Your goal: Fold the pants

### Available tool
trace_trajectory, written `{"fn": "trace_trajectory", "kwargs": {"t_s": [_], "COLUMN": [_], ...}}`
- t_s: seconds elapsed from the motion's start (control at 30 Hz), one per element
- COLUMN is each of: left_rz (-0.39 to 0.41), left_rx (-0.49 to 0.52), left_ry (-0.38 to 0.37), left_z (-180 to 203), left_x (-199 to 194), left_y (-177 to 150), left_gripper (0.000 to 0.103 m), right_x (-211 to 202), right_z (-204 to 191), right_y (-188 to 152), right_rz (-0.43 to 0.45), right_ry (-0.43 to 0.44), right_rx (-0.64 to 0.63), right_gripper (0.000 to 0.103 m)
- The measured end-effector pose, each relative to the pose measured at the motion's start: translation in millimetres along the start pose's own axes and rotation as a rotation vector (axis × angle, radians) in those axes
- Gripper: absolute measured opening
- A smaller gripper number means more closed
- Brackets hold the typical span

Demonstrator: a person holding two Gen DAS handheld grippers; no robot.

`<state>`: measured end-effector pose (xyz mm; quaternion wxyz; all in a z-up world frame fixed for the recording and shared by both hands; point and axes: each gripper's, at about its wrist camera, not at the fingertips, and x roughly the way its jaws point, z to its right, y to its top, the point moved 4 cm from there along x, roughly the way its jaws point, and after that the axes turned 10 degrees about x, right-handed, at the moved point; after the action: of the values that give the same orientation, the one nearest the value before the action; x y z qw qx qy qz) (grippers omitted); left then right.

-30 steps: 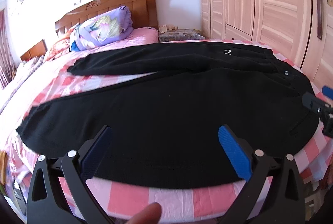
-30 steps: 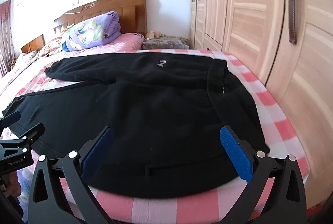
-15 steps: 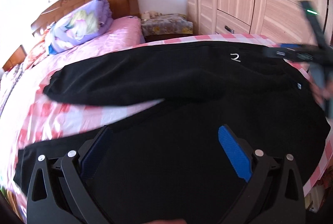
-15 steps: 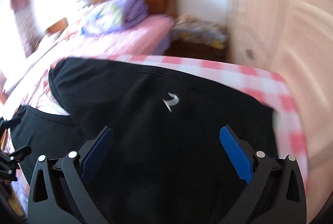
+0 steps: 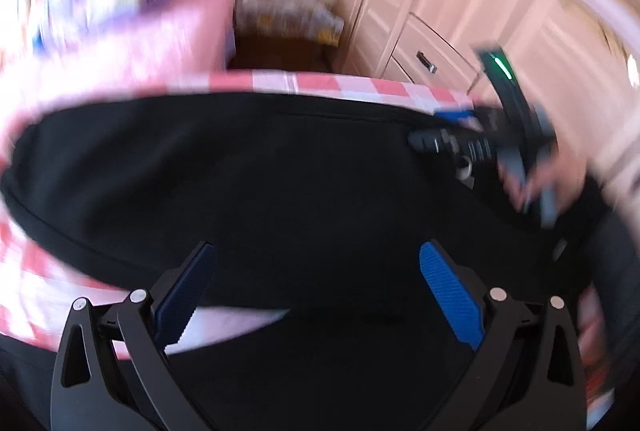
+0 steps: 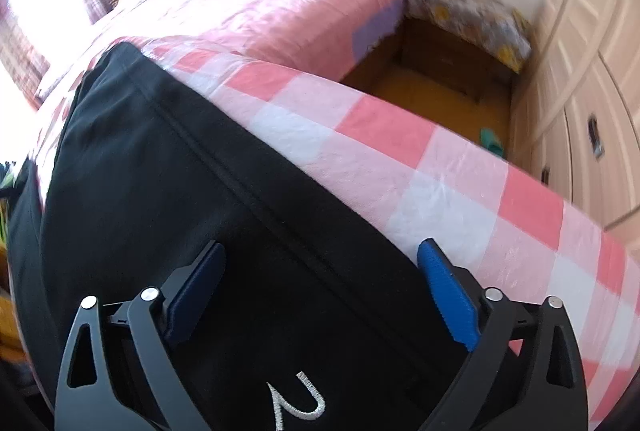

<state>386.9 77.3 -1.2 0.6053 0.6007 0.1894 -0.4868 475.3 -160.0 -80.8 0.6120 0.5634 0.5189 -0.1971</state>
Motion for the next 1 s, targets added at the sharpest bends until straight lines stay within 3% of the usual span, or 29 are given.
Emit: {"fn": "trace_trajectory", "kwargs": {"t_s": [0.07,0.1,0.17,0.3,0.47,0.5,0.57,0.63,0.67,0.8,0.87,0.93,1.0], "left_rz": [-0.059,-0.079,-0.067,-0.105,-0.18,-0.182,-0.149,-0.017,0.09,0.395,0.46,0.453,0.409], "left_rx": [-0.132,-0.203,-0.257,-0.336,-0.325,-0.319,-0.321,-0.298,-0.244,0.0,0.077,0.109,0.133], "left_ry": [-0.095,-0.133,-0.14,-0.178,-0.105,-0.074,-0.015,-0.049,-0.014,0.109,0.131,0.129,0.132], "left_z": [-14.8,-22.8,-25.9,-23.0,-9.1,-7.9,-11.8,-6.7,1.7,52.9,80.3,94.5,102.8], "left_x": [21.4,35.7,50.7,76.1,98.7,99.0,87.5,52.1,19.4,-75.5,-101.0,-101.8,-86.3], "left_y": [18.6,32.9,52.7,75.5,81.1,77.0,64.5,50.5,39.3,-23.4,-81.0,-130.4,-173.3], "left_gripper": [0.101,0.101,0.101,0.101,0.099,0.069,0.017,0.012,0.01,0.01,0.01,0.011,0.018], "right_x": [-8.6,-13.2,-29.5,-80.2,-111.8,-116.8,-121.2,-132.6,-138.3,-173.9,-179.7,-184.5,-193.7], "right_z": [-3.8,-4.4,-11.9,-50.6,-103.3,-113.9,-126.8,-134.6,-135.1,-153.0,-162.5,-164.1,-155.2], "right_y": [-5.6,-8.8,-18.7,-49.8,-99.0,-112.1,-131.0,-150.8,-156.4,-193.9,-219.3,-243.0,-267.7], "right_rz": [0.026,0.033,0.083,0.239,0.349,0.374,0.404,0.454,0.474,0.556,0.521,0.47,0.451], "right_ry": [0.027,0.033,0.02,-0.018,-0.141,-0.169,-0.212,-0.264,-0.274,-0.233,-0.206,-0.155,-0.084], "right_rx": [-0.021,-0.024,-0.074,-0.185,-0.296,-0.302,-0.298,-0.29,-0.277,-0.241,-0.24,-0.192,-0.074], "right_gripper": [0.047,0.039,0.028,0.025,0.025,0.025,0.025,0.022,0.007,0.008,0.009,0.012,0.043]}}
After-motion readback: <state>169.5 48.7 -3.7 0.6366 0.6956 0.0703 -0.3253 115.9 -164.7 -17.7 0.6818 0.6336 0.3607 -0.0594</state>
